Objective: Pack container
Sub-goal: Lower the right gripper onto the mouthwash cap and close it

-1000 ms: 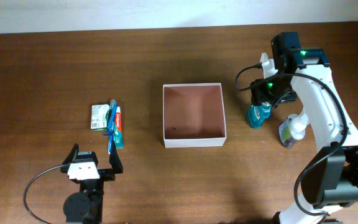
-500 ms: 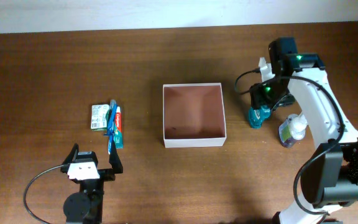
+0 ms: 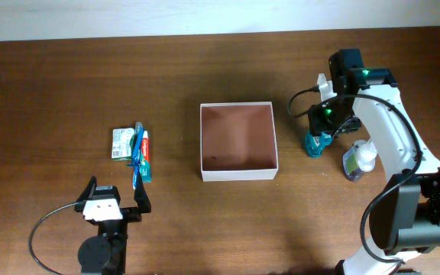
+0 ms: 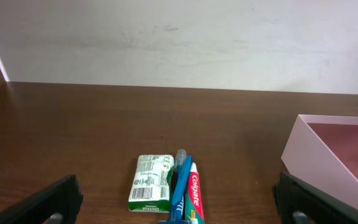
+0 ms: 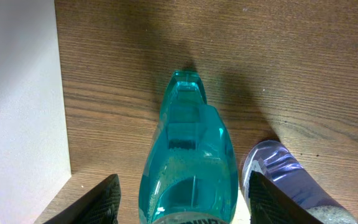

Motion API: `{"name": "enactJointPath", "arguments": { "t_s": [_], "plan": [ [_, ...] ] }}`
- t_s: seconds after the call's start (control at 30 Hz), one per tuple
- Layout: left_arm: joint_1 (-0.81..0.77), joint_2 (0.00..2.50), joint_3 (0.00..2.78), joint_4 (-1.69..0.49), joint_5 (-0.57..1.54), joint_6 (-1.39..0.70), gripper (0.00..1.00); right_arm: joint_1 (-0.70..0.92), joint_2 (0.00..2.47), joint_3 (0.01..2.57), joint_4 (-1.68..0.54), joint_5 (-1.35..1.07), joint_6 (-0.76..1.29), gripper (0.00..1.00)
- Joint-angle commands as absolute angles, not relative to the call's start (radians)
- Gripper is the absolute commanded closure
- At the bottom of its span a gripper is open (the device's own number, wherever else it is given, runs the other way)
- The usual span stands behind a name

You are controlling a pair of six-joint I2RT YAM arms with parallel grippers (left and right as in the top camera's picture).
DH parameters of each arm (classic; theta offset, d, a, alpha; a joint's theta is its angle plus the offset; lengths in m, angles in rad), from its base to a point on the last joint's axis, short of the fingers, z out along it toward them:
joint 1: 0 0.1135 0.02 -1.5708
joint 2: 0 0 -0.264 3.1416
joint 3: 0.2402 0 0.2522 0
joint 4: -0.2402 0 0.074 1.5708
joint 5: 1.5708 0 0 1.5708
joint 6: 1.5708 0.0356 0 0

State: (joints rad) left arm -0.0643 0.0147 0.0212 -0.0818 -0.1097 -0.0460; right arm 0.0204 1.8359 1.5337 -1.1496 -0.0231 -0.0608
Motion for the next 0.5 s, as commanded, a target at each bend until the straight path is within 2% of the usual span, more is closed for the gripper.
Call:
{"name": "enactJointPath", "arguments": {
  "t_s": [0.0,0.47],
  "plan": [
    [-0.062,0.006,0.014,-0.079,-0.120,-0.052,0.01,0.026,1.842,1.524,-1.145,-0.014,-0.063,0.42],
    [-0.062,0.006,0.014,-0.079,-0.120,-0.052,0.01,0.026,1.842,1.524,-1.151,-0.014,-0.063,0.58]
  ]
}}
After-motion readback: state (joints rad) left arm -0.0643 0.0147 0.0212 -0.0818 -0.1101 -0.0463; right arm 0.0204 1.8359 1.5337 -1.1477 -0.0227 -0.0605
